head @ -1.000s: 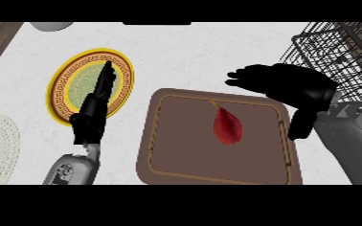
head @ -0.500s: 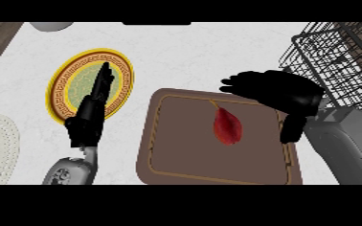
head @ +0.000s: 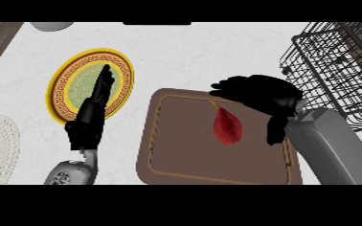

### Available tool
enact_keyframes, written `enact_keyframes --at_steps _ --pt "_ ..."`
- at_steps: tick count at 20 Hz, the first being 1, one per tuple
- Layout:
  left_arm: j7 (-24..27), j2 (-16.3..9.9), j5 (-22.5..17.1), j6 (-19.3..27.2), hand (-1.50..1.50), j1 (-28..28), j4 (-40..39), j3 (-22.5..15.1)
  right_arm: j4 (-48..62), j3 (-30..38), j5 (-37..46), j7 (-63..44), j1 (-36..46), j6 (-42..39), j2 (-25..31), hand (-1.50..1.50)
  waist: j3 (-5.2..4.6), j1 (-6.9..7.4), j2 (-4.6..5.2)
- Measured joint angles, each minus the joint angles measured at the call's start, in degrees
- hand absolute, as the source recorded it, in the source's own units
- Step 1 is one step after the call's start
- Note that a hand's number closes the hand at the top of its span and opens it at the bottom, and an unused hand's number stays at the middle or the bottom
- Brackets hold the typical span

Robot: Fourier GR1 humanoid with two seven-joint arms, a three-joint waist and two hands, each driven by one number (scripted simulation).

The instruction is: Pick the pear from the tray and place it in the tiered basket

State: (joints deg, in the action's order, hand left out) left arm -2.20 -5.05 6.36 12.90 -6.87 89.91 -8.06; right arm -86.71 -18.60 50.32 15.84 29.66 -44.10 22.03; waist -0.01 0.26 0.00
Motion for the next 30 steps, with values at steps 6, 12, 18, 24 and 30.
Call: enact_keyframes --at_steps 6,12,18,24,30 --pt "-0.4 0.5 0.2 -1.1 0.0 0.6 0.8 0.8 1.8 -0.6 3.1 -0.5 0.6 -0.1 -3.1 -1.5 0.0 -0.03 0.0" --pt "-0.9 1.2 0.8 -1.5 0.0 -0.2 0.5 1.7 3.1 -0.8 5.4 0.6 -1.3 1.2 -4.8 -1.5 0.0 -0.09 -0.01" --pt "0.4 1.8 1.3 -1.9 0.0 -1.1 -1.3 2.6 5.4 0.0 7.0 2.1 -0.7 1.8 -6.0 -1.5 0.01 -0.1 0.02" --pt "1.2 2.8 2.5 -1.6 0.0 -1.8 -2.6 2.7 6.7 -0.3 8.5 1.9 -2.2 2.6 -9.0 -1.5 0.0 -0.11 0.0" --pt "-0.3 3.0 2.7 -2.0 0.0 -1.1 -0.6 2.4 7.9 1.5 9.1 3.7 -4.0 5.7 -10.5 1.5 0.01 -0.1 -0.02"
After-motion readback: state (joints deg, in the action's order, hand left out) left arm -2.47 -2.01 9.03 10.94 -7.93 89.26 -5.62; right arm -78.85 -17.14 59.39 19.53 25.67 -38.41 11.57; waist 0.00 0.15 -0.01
